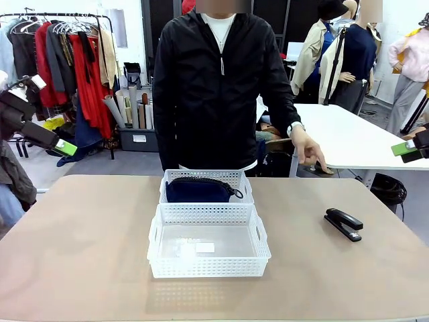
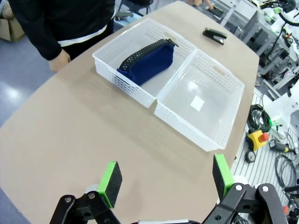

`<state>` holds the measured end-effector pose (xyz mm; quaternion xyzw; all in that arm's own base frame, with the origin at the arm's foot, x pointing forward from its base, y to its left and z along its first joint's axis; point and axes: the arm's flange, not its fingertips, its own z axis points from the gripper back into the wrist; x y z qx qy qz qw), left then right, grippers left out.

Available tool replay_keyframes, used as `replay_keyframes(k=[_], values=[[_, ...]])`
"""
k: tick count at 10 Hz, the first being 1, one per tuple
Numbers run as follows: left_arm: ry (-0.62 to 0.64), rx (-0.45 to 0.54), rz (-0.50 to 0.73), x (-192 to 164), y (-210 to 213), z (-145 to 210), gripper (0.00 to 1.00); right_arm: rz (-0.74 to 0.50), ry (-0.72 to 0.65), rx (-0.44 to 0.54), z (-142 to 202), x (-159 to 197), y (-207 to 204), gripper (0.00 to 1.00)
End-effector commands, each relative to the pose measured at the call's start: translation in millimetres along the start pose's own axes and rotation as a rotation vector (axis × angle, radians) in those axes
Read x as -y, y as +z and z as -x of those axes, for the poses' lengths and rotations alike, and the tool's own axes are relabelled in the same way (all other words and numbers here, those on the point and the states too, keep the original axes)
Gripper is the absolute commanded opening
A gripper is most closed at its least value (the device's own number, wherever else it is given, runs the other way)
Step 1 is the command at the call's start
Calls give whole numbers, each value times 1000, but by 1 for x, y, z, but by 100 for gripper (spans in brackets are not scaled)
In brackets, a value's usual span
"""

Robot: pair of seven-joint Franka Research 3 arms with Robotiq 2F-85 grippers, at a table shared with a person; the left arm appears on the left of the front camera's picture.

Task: Distribute items into two baskets.
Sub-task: Pick up the Stapler that the person points to.

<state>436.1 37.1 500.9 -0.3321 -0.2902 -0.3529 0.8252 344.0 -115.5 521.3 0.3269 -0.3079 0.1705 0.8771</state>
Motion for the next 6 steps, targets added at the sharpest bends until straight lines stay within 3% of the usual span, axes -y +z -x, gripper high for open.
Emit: replay_keyframes(k=[1,6], values=[[-5,-13,-5,2,1,2,100,-5,17,7,0,1,0,100],[-5,-13,-5,2,1,2,100,-5,17,7,0,1,0,100]])
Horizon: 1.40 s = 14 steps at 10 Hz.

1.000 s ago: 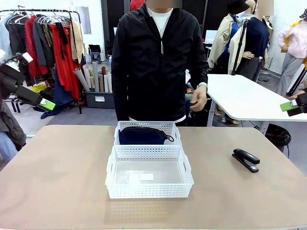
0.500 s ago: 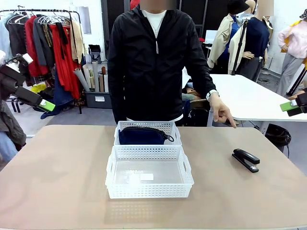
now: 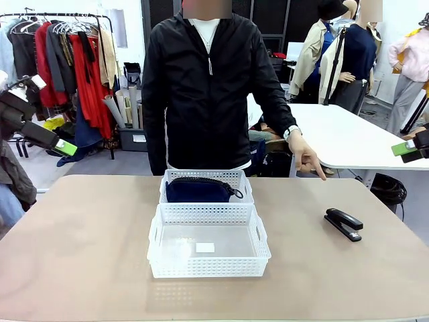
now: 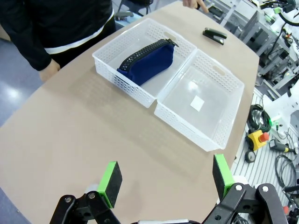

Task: Distribute items into two baskets.
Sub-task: Pick up the Stapler that the person points to.

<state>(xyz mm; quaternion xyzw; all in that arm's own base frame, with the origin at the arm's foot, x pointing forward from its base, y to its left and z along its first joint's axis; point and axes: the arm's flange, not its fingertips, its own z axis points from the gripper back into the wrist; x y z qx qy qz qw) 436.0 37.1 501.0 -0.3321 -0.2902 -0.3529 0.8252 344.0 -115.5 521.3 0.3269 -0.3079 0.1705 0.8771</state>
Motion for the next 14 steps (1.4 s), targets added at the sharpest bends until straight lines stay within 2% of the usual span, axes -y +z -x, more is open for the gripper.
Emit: replay_keyframes(k=[1,3,10,14], values=[[-5,-13,-5,2,1,2,100,-5,17,7,0,1,0,100],[-5,-13,-5,2,1,2,100,0,0,0,0,0,0,100],[-5,-13,-5,2,1,2,100,176,-23,-314,-49,5,-76,100],[-5,-13,-5,2,1,2,100,291,-51,-432,-64,22,-117,100]])
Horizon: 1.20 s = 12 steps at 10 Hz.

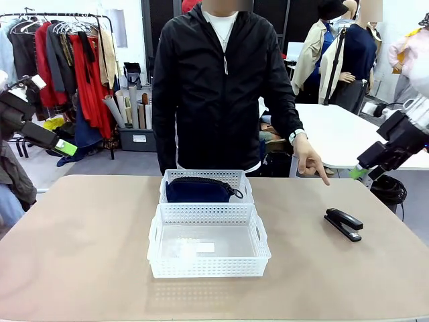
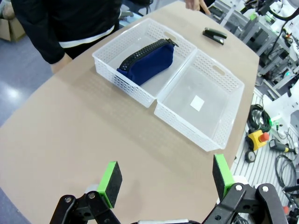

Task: Distribute items into two baskets.
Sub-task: Pick up the Stapler that the person points to.

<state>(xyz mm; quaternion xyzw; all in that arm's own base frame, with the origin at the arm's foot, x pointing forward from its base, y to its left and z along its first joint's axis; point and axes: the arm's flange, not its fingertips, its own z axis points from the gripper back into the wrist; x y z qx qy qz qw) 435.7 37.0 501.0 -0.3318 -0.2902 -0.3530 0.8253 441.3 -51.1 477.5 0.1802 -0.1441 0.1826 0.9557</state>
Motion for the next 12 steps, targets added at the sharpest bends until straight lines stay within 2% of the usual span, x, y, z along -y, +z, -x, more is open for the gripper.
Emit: replay_keyframes(k=[1,6,12], values=[[-4,-12,-4,2,1,2,100,79,-50,-64,-20,2,-9,100],[-4,-12,-4,2,1,2,100,186,14,-207,-42,20,-55,100],[-4,-12,-4,2,1,2,100,188,38,-310,-45,41,-108,100]])
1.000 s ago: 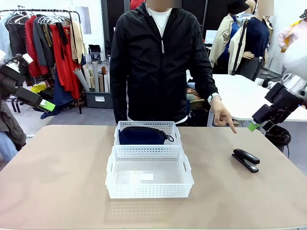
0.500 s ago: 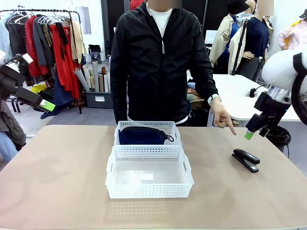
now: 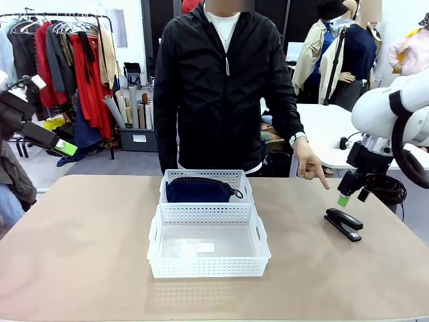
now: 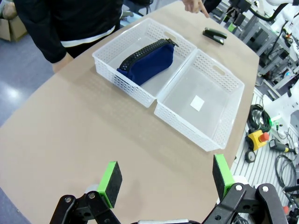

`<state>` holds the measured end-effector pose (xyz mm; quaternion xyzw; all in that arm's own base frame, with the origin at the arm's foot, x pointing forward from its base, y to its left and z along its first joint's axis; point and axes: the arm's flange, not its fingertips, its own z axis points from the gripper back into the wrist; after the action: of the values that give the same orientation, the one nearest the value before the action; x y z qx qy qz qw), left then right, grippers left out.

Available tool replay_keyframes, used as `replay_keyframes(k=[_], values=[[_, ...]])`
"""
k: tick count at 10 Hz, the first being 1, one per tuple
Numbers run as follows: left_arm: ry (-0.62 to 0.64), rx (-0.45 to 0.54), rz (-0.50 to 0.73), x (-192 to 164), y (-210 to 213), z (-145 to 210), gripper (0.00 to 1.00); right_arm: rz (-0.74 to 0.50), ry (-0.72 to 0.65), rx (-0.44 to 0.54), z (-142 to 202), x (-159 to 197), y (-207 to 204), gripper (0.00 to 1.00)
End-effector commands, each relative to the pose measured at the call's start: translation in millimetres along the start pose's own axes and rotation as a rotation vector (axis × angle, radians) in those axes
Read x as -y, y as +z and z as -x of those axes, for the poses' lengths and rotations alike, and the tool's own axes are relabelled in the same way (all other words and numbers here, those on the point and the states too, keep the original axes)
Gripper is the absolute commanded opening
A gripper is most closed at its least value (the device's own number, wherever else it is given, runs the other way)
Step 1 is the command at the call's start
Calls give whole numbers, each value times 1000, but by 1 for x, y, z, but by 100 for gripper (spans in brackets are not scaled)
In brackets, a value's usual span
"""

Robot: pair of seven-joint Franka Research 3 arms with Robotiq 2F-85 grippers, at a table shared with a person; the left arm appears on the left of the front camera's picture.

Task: Distribute items into two baskets.
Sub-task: Pick up the Stapler that the person points to.

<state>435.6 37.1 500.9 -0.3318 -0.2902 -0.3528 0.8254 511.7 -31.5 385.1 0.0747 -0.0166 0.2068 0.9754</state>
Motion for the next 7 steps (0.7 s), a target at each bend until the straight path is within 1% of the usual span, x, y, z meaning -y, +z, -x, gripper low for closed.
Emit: replay_keyframes(k=[1,6,7], values=[[-5,-12,-4,2,1,2,100,30,11,-11,-10,5,-8,100],[-5,-12,-4,2,1,2,100,49,50,8,-24,19,-44,100],[-5,-12,-4,2,1,2,100,46,57,-1,-28,23,-50,100]])
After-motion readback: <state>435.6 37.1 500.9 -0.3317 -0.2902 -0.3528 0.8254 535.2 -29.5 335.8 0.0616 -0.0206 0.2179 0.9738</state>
